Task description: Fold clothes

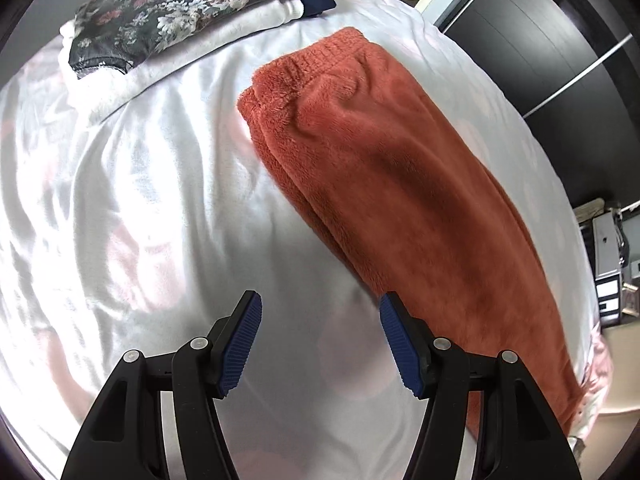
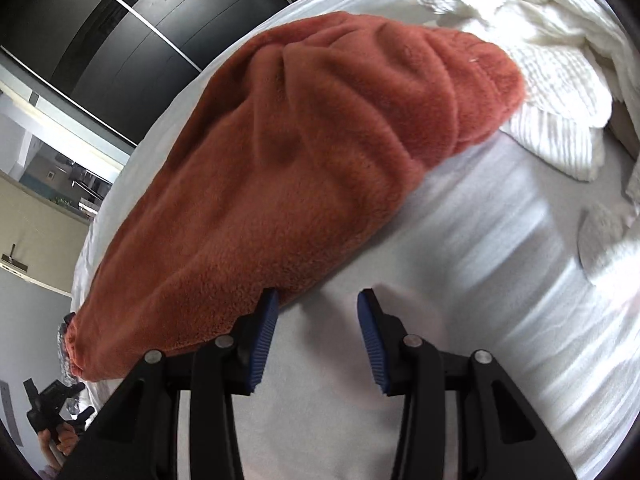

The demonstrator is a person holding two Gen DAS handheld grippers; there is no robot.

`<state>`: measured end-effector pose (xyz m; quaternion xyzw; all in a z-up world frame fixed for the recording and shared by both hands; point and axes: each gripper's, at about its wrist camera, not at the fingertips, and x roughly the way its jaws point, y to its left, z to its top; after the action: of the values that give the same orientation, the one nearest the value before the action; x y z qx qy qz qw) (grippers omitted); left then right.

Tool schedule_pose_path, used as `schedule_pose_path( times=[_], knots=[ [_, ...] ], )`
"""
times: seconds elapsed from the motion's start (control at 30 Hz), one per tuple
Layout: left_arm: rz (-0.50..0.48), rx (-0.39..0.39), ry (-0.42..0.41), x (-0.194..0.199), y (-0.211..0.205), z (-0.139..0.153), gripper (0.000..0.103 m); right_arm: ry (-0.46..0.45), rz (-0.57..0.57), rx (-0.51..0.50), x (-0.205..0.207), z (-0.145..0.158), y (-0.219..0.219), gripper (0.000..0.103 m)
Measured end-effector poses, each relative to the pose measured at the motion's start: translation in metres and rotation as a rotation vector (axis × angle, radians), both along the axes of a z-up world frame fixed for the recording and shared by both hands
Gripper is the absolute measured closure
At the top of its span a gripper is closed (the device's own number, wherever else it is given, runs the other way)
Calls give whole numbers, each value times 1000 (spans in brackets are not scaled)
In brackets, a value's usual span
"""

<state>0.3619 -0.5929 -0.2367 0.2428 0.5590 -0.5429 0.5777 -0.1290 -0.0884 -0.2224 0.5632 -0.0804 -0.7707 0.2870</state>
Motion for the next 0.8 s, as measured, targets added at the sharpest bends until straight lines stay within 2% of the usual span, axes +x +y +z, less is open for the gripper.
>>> schedule_pose_path(
  times=[0.2,0.37,0.53,0.67,0.8],
  knots=[
    [-13,-1,49,14,-14,-11,40,43,30,36,-1,-5,-11,62],
    [21,-2,188,35,-27,-28,40,88,57,72,-1,-5,-24,62],
    [65,-30,277,54,-39,-34,40,119,76,99,-3,-6,-27,62],
    [121,-22,369,69,-48,-46,40,135,86,109,-3,-7,-33,62],
    [112,-47,375,66,-55,-48,40,149,90,114,-2,-8,-39,62]
  ],
)
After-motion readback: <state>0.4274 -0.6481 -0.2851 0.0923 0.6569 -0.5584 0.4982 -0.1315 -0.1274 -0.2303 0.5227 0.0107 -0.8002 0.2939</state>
